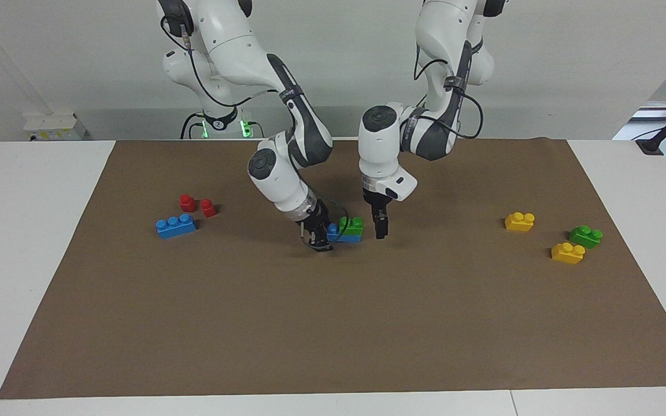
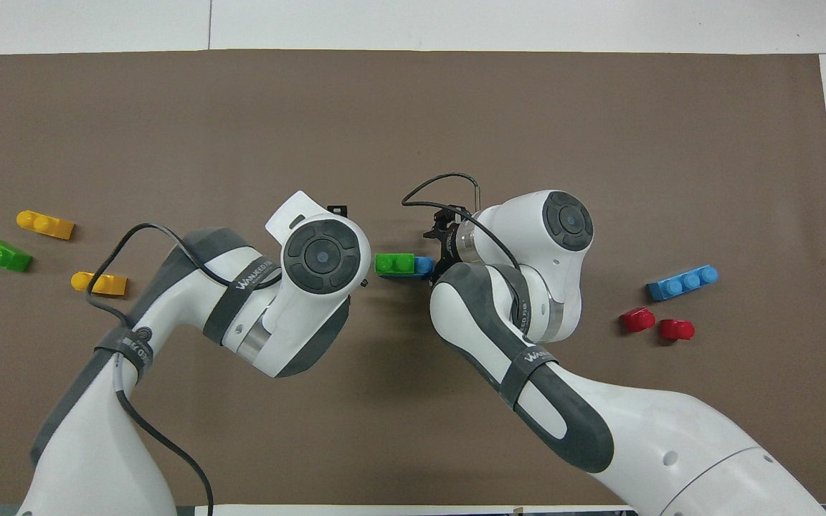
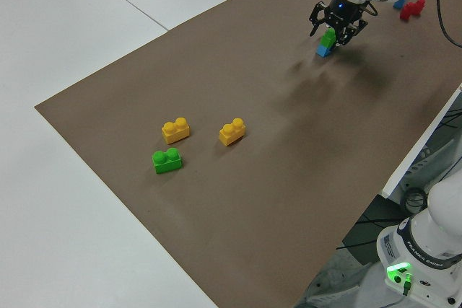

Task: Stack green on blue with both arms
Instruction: 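Open both grippers and withdraw both arms from the stacked bricks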

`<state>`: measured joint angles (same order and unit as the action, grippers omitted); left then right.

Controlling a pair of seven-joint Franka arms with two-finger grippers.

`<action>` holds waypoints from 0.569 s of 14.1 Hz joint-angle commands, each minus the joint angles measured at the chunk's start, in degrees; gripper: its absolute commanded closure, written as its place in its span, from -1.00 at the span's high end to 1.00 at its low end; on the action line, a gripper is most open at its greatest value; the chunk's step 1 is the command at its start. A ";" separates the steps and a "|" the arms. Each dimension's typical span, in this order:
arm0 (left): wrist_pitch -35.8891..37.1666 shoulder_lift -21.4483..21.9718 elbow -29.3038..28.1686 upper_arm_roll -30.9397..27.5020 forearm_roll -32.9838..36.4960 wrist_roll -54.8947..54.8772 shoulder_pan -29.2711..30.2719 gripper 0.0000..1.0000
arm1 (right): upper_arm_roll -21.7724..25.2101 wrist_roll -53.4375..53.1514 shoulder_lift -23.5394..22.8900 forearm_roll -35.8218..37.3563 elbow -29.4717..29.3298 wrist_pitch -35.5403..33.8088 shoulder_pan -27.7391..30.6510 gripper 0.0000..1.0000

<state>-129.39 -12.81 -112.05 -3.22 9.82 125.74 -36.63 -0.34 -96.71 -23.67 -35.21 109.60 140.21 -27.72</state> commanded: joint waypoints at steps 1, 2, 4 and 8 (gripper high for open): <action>5.19 2.35 2.61 0.23 0.90 -10.03 4.97 1.00 | -0.27 -1.21 1.07 1.46 -2.63 -5.54 4.24 1.00; 5.90 2.43 3.84 0.23 0.90 -14.16 7.25 1.00 | -0.36 -0.94 1.78 1.98 -3.24 -7.56 6.26 1.00; 5.91 2.87 5.17 0.23 0.90 -22.34 11.82 1.00 | -0.36 0.19 3.88 5.04 -3.95 -10.47 9.43 1.00; 5.38 4.54 5.88 0.32 0.46 -45.70 20.09 1.00 | -0.36 15.43 9.24 12.87 -3.95 -17.75 14.61 1.00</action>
<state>-125.03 -9.48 -106.31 -3.61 9.87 89.18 -19.51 -0.09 -89.20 -17.79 -25.59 104.82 126.06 -15.45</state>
